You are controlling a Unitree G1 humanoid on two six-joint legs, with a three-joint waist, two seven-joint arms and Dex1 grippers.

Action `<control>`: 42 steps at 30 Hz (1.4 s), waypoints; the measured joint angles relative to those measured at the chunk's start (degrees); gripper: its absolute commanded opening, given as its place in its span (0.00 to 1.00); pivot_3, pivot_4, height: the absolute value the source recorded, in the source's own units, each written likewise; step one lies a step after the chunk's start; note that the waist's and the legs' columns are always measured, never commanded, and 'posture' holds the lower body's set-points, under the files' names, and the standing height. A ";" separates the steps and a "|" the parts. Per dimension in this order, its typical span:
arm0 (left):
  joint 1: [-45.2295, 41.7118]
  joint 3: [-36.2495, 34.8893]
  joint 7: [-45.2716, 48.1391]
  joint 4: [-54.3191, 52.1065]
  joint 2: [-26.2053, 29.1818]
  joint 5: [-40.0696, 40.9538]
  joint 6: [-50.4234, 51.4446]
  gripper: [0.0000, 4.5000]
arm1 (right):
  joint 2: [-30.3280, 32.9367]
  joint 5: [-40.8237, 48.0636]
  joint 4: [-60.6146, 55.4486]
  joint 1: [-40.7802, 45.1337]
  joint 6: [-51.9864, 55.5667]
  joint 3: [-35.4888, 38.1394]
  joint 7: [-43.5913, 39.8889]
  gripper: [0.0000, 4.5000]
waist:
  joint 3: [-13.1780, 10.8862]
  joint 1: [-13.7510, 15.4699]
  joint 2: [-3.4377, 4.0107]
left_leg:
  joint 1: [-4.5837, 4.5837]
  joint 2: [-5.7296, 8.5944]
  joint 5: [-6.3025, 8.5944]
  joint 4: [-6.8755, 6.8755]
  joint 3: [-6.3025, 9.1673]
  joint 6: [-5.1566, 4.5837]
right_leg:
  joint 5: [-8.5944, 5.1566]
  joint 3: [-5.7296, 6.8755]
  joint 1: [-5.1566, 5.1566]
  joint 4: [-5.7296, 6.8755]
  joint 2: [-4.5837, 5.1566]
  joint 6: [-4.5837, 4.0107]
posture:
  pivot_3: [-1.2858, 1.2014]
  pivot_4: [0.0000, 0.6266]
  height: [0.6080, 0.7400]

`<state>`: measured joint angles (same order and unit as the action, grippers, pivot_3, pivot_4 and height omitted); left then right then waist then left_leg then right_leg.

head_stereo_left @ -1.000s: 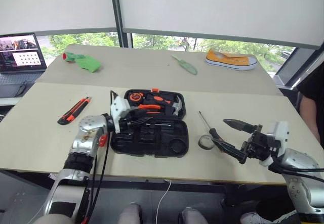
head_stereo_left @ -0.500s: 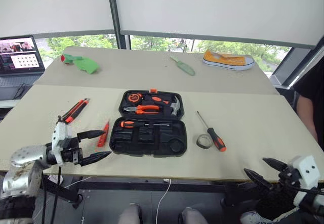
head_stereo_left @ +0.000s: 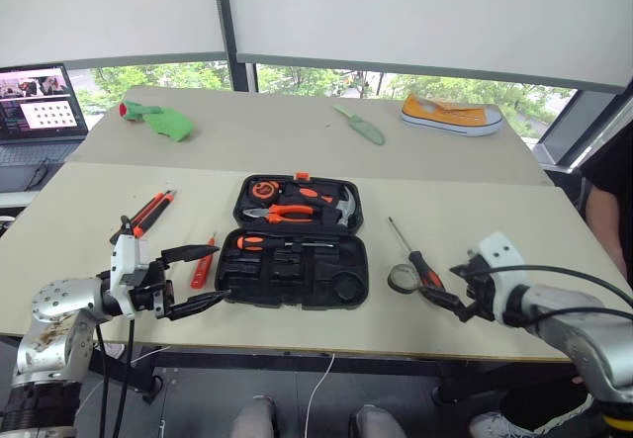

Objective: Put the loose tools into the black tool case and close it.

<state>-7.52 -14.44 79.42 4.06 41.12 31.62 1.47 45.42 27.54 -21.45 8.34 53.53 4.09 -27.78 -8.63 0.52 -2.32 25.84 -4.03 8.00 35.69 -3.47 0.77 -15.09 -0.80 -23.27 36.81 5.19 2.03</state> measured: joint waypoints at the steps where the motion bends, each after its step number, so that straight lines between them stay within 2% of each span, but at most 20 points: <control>1: 0.28 0.01 -0.07 -0.38 -0.04 0.00 0.01 0.99 | -0.14 -0.62 0.50 0.96 0.00 -0.80 0.26 1.00 | 0.00 0.00 0.00 | 0.00 0.00 0.00 0.00 0.00 0.00 | 0.00 0.00 0.00 0.01 0.00 0.00 | 0.52 0.24 1.00; 2: 0.47 0.04 -0.13 -1.09 -0.18 0.02 0.03 0.99 | -0.45 -1.42 1.08 1.86 0.08 -1.45 0.50 1.00 | 0.00 -0.02 0.00 | -0.01 -0.02 0.00 0.01 0.00 0.00 | 0.00 0.01 0.01 0.01 -0.01 0.00 | 0.52 0.24 1.00; 5: 0.70 0.04 -0.30 -2.17 -0.45 0.15 0.09 1.00 | -1.17 -3.07 2.83 3.21 0.69 -2.51 1.19 0.84 | 0.00 0.12 0.00 | -0.01 -0.02 0.00 0.09 0.01 0.00 | 0.00 0.02 0.05 0.03 0.00 -0.02 | 0.52 0.24 1.00; 11: 0.70 0.04 -1.11 -3.57 -0.48 0.35 0.55 1.00 | -2.39 -4.24 4.95 5.25 1.83 -3.11 1.76 0.38 | 0.00 0.04 0.00 | -0.04 -0.02 0.00 0.15 0.00 0.00 | -0.03 0.01 0.08 0.02 0.02 -0.16 | 0.52 0.24 1.00; 27: 1.72 0.00 -1.25 -3.64 -0.45 0.53 1.04 1.00 | -3.30 -3.78 7.43 6.15 -0.06 -1.23 -3.52 0.38 | 0.00 -0.04 -0.01 | -0.03 -0.03 0.00 0.14 -0.01 0.00 | -0.01 0.01 0.05 0.04 0.01 -0.12 | 0.52 0.24 1.00; 29: 1.72 -0.01 -1.25 -3.62 -0.45 0.52 1.04 1.00 | -2.85 -3.55 7.78 6.15 -0.43 -1.20 -5.01 0.53 | 0.00 -0.05 0.00 | -0.02 -0.02 0.00 0.13 -0.01 0.00 | -0.02 0.01 0.04 0.04 0.01 -0.14 | 0.52 0.24 1.00; 30: 1.72 -0.01 -1.26 -3.60 -0.44 0.52 1.04 1.00 | -2.86 -3.67 8.22 6.15 -1.08 -1.14 -5.71 0.57 | 0.00 -0.04 0.00 | -0.02 -0.03 0.00 0.13 -0.01 0.00 | -0.02 0.01 0.05 0.03 0.01 -0.13 | 0.52 0.24 1.00; 34: 1.71 -0.01 -1.27 -3.55 -0.44 0.47 0.95 1.00 | -3.04 -3.60 9.07 6.10 -3.96 -0.78 -7.65 0.89 | -0.01 -0.04 0.01 | -0.01 -0.02 0.00 0.13 -0.02 0.00 | -0.02 0.01 0.03 0.03 0.02 -0.12 | 0.52 0.24 1.00; 37: 1.73 -0.02 -1.27 -3.34 -0.44 0.30 0.80 1.00 | -0.56 -2.04 9.08 5.87 -4.32 2.10 -11.14 0.89 | -0.01 0.11 0.02 | 0.00 -0.01 0.00 0.13 -0.02 0.00 | -0.02 0.01 0.04 0.02 0.03 -0.12 | 0.52 0.24 1.00; 42: 2.33 -0.34 -1.24 -3.13 -0.26 0.07 0.15 1.00 | 7.07 -1.07 9.60 3.10 -3.76 5.69 -16.69 0.89 | -0.01 0.13 0.01 | -0.01 -0.01 0.00 0.13 -0.02 0.00 | -0.09 0.01 0.05 -0.02 0.04 -0.23 | 0.52 0.24 1.00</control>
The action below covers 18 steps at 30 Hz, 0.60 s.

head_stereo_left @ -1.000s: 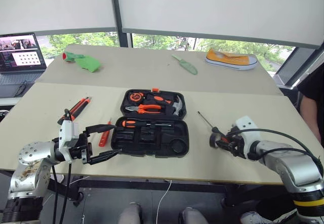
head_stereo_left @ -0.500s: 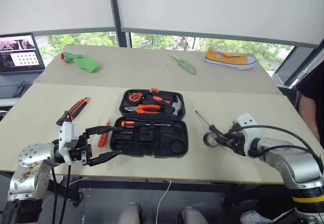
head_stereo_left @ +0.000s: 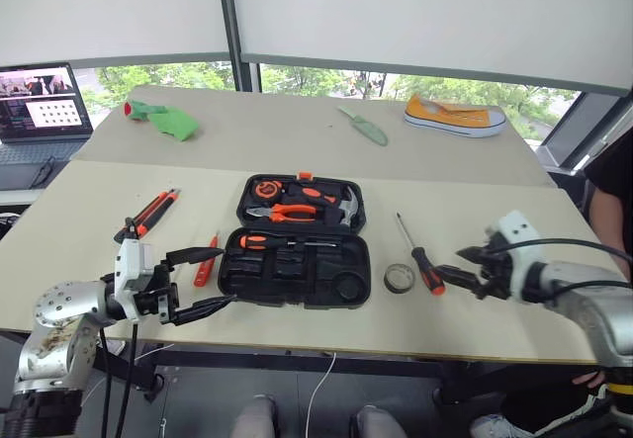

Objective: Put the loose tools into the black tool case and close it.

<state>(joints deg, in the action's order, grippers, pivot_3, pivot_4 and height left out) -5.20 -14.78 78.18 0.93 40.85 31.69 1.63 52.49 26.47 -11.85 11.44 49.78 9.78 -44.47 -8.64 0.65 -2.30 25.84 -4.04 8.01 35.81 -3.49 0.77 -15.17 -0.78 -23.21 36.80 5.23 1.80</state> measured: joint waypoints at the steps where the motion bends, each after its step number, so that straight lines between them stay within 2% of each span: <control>1: 0.01 0.00 0.00 0.00 0.01 0.00 -0.06 1.00 | 0.78 -0.04 0.12 -0.31 0.56 -0.02 -0.53 0.89 | 0.00 -0.03 0.00 | 0.00 0.00 0.00 -0.01 0.00 0.00 | -0.02 0.00 0.00 0.00 -0.01 -0.04 | 0.52 0.24 1.00; 4: 0.02 0.00 0.08 -0.01 0.00 0.02 -0.11 1.00 | 1.09 -0.47 0.48 -0.41 3.43 -2.46 -0.41 0.89 | 0.00 -0.61 0.00 | -0.05 -0.06 0.00 -0.02 0.00 0.00 | -0.03 0.00 -0.02 0.04 -0.04 -0.08 | 0.52 0.24 1.00; 8: 0.30 0.16 0.74 -0.22 0.01 0.18 0.06 1.00 | -3.53 0.81 -0.44 2.22 10.34 -5.71 2.26 0.89 | -0.02 -1.01 0.03 | -0.03 -0.04 0.00 -0.03 0.00 0.00 | 0.02 -0.01 -0.05 0.07 -0.04 0.00 | 0.52 0.24 1.00; 12: 0.65 0.17 1.17 -0.34 0.06 0.25 0.23 1.00 | -7.51 2.44 -3.19 5.61 17.33 -5.88 6.42 0.89 | -0.03 -0.99 0.04 | 0.00 -0.04 0.00 -0.03 0.01 0.00 | 0.07 0.00 -0.06 0.05 -0.04 0.09 | 0.52 0.24 1.00; 18: 1.17 0.09 1.19 -0.52 0.27 0.33 0.26 1.00 | -8.11 -3.65 -0.92 7.59 14.60 -9.99 12.15 0.89 | -0.03 -0.54 0.04 | 0.01 0.00 0.00 0.01 -0.01 0.01 | -0.03 0.00 -0.05 -0.02 0.02 -0.10 | 0.52 0.24 1.00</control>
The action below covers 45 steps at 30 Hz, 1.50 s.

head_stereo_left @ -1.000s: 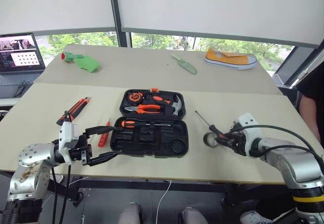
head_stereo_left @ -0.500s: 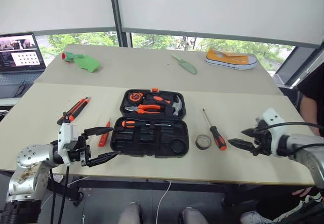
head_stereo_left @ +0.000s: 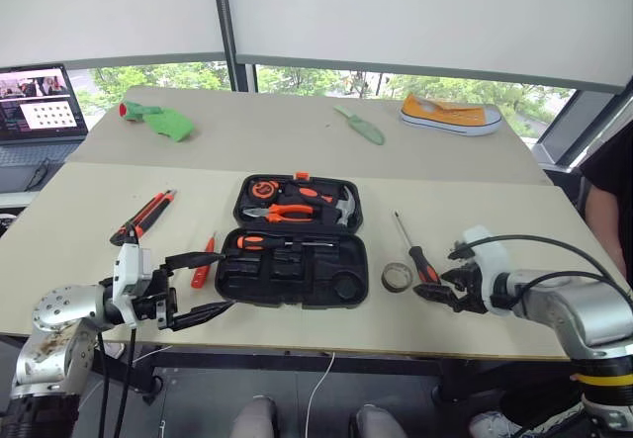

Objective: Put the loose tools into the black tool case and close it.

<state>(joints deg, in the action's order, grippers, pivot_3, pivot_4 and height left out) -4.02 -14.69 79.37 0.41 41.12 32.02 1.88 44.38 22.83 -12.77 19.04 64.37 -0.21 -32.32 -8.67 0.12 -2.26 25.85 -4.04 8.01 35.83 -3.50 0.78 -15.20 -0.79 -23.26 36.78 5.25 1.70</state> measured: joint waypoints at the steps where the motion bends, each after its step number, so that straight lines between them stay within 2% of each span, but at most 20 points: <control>1: 0.00 0.00 0.00 -0.11 0.02 0.00 0.00 1.00 | 0.00 -0.75 0.66 0.44 -0.37 -0.39 0.30 0.89 | 0.00 0.00 0.00 | 0.00 0.00 0.00 0.00 -0.01 0.00 | 0.01 0.00 0.00 0.00 0.00 0.00 | 0.52 0.24 1.00; 4: 0.01 -0.01 -0.01 -0.21 0.17 0.04 0.02 1.00 | 0.02 -2.01 2.70 2.19 -1.72 -1.79 0.30 0.89 | 0.00 -0.08 0.00 | -0.01 -0.02 0.00 0.00 -0.01 0.00 | 0.02 0.00 -0.01 0.01 -0.01 -0.02 | 0.52 0.24 1.00; 7: -0.09 -0.01 -0.01 -0.66 0.17 0.81 0.74 1.00 | -1.41 -3.20 5.81 4.13 -2.94 -1.90 0.81 0.74 | 0.00 -0.17 0.00 | -0.01 -0.03 0.00 -0.01 -0.01 0.00 | 0.02 0.00 -0.01 0.02 -0.03 -0.02 | 0.52 0.24 1.00; 13: -0.42 0.00 0.08 -2.81 0.19 2.32 3.09 1.00 | -3.02 -4.03 8.55 5.34 -4.91 -1.55 0.56 0.28 | 0.00 -0.33 0.00 | -0.01 -0.03 0.00 -0.02 -0.01 -0.01 | 0.13 0.00 0.00 0.03 -0.04 0.18 | 0.52 0.24 1.00; 14: -0.40 0.00 0.05 -3.16 0.19 2.60 3.44 1.00 | -2.83 -4.20 8.77 5.30 -5.19 -1.45 0.39 0.23 | 0.00 -0.34 0.00 | -0.01 -0.03 0.00 -0.02 -0.01 -0.01 | 0.13 0.00 0.00 0.03 -0.04 0.19 | 0.52 0.24 1.00; 18: 0.74 -0.61 -1.84 -5.14 0.10 4.12 4.83 1.00 | 1.00 -5.18 8.86 4.17 -9.53 -1.20 -2.45 0.23 | -0.07 -0.10 0.10 | 0.04 0.02 0.00 -0.02 -0.02 -0.01 | 0.11 -0.03 -0.04 0.01 0.00 0.22 | 0.52 0.24 1.00; 22: 2.30 -2.56 -5.81 -5.60 -1.07 4.11 4.84 1.00 | 1.74 -4.75 8.72 9.37 -24.90 -1.86 -13.66 0.23 | -0.19 -1.15 0.28 | 0.02 -0.12 0.00 -0.04 -0.02 -0.01 | 0.19 -0.03 -0.13 0.07 -0.14 0.34 | 0.52 0.24 1.00; 25: 3.05 -4.61 -9.54 -4.78 -2.13 3.10 3.41 1.00 | -0.94 -7.21 8.72 19.61 -33.44 -10.45 -23.62 0.23 | -0.22 -2.12 0.32 | -0.05 -0.44 0.00 -0.05 0.01 -0.01 | 0.17 -0.03 -0.09 0.08 -0.50 0.27 | 0.52 0.24 1.00; 28: 4.21 -6.36 -12.07 -3.39 -2.36 1.79 2.27 1.00 | -6.53 -11.39 11.37 26.16 -34.99 -19.81 -27.55 0.23 | -0.22 -2.17 0.32 | -0.04 -0.66 0.03 -0.07 0.02 0.04 | 0.17 -0.03 -0.14 0.13 -0.75 0.01 | 0.52 0.24 1.00; 32: 5.04 -7.15 -13.82 -2.95 -2.98 1.36 1.75 1.00 | -12.95 -19.07 17.26 32.36 -33.65 -30.77 -28.40 0.23 | -0.23 -1.49 0.32 | 0.54 -0.69 -0.01 -0.01 -0.03 0.10 | 0.20 -0.09 -0.93 0.45 -0.79 -0.13 | 0.52 0.24 1.00; 34: 5.83 -7.04 -14.08 -3.07 -3.14 1.30 1.69 1.00 | -14.39 -22.26 19.75 33.68 -33.14 -33.89 -28.36 0.23 | -0.23 -0.84 0.32 | 0.56 -0.69 -0.01 -0.01 -0.04 0.12 | 0.22 -0.07 -0.93 0.45 -0.79 -0.12 | 0.52 0.24 1.00; 38: 6.53 -7.04 -14.57 -3.12 -3.14 1.22 1.69 1.00 | -14.70 -26.05 22.61 35.21 -33.06 -34.82 -28.37 0.23 | -0.23 -0.21 0.31 | 0.56 -0.72 -0.02 0.00 -0.08 0.15 | 0.25 -0.04 -0.93 0.40 -0.79 -0.14 | 0.52 0.24 1.00; 45: 6.86 -7.04 -15.01 -3.43 -3.13 1.19 1.68 1.00 | -16.88 -28.56 23.58 35.34 -32.88 -34.81 -28.62 0.23 | -0.22 -0.81 0.32 | 0.48 -0.81 -0.05 -0.02 -0.12 0.19 | 0.32 -0.03 -0.94 0.45 -0.85 -0.25 | 0.52 0.24 1.00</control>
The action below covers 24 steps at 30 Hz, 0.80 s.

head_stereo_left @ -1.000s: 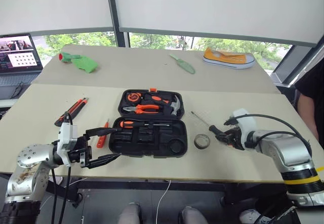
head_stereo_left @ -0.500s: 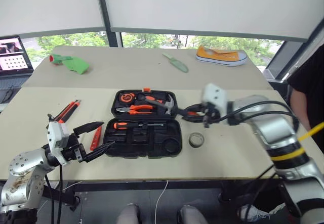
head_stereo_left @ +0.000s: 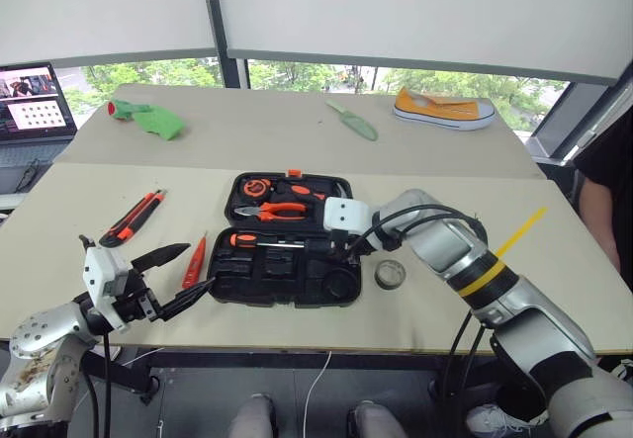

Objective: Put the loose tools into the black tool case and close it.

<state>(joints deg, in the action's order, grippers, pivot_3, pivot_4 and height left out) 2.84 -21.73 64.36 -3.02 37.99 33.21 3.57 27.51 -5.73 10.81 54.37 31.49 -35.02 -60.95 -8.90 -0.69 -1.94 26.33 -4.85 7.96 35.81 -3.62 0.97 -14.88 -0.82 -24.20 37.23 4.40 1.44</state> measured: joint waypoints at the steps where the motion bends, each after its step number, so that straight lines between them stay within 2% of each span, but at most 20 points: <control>1: 0.00 0.00 -0.01 0.00 0.00 -0.01 0.00 1.00 | 0.01 -0.51 0.04 0.01 -0.73 -0.01 -0.12 0.23 | 0.00 -0.01 0.00 | 0.00 0.00 0.00 0.00 0.00 0.00 | 0.00 0.00 0.00 0.00 0.00 0.00 | 0.52 0.24 1.00; 8: -0.23 0.00 -0.03 0.02 0.00 -0.35 -0.29 1.00 | 0.30 -3.83 0.03 0.05 -6.04 -0.17 -1.01 0.23 | 0.00 0.01 0.00 | 0.00 0.00 0.00 0.00 -0.01 0.01 | 0.00 0.00 0.00 0.00 0.00 0.00 | 0.52 0.24 1.00; 18: -0.26 0.01 -0.35 0.05 0.00 -0.40 -1.05 1.00 | 0.22 -4.56 -2.37 -0.77 -3.52 0.08 -2.90 0.23 | 0.00 0.01 0.00 | 0.00 0.00 0.00 -0.01 -0.02 0.01 | 0.00 0.00 0.00 -0.01 0.00 0.00 | 0.52 0.24 1.00; 19: -0.26 0.01 -0.38 0.05 0.00 -0.40 -1.06 1.00 | 0.21 -4.68 -2.42 -0.96 -3.34 0.15 -2.85 0.45 | 0.00 0.01 0.00 | 0.00 0.00 0.00 -0.01 -0.02 0.01 | 0.00 0.00 0.00 -0.01 0.00 0.00 | 0.52 0.24 1.00; 23: -0.26 0.01 -0.50 0.16 0.00 -0.50 -1.09 1.00 | -1.98 -3.25 -0.78 -1.25 -5.91 3.19 -1.29 0.72 | 0.00 -0.01 0.00 | 0.00 0.00 0.00 -0.02 -0.02 0.01 | 0.00 0.00 -0.02 -0.01 -0.01 0.00 | 0.52 0.24 1.00; 24: -0.28 0.02 -0.53 0.20 0.00 -0.55 -1.09 1.00 | -2.36 -2.44 -0.40 -1.24 -6.84 4.19 -1.30 0.72 | 0.00 -0.02 0.00 | 0.00 0.00 0.00 -0.03 -0.02 0.01 | 0.00 0.00 -0.02 -0.01 -0.01 0.00 | 0.52 0.24 1.00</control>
<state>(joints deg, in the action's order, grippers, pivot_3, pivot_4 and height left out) 2.56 -21.71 63.83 -2.81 37.99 32.66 2.48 25.14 -8.17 10.40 53.13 24.65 -30.84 -62.25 -8.90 -0.71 -1.94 26.33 -4.84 7.96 35.78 -3.65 0.98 -14.88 -0.82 -24.22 37.22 4.39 1.45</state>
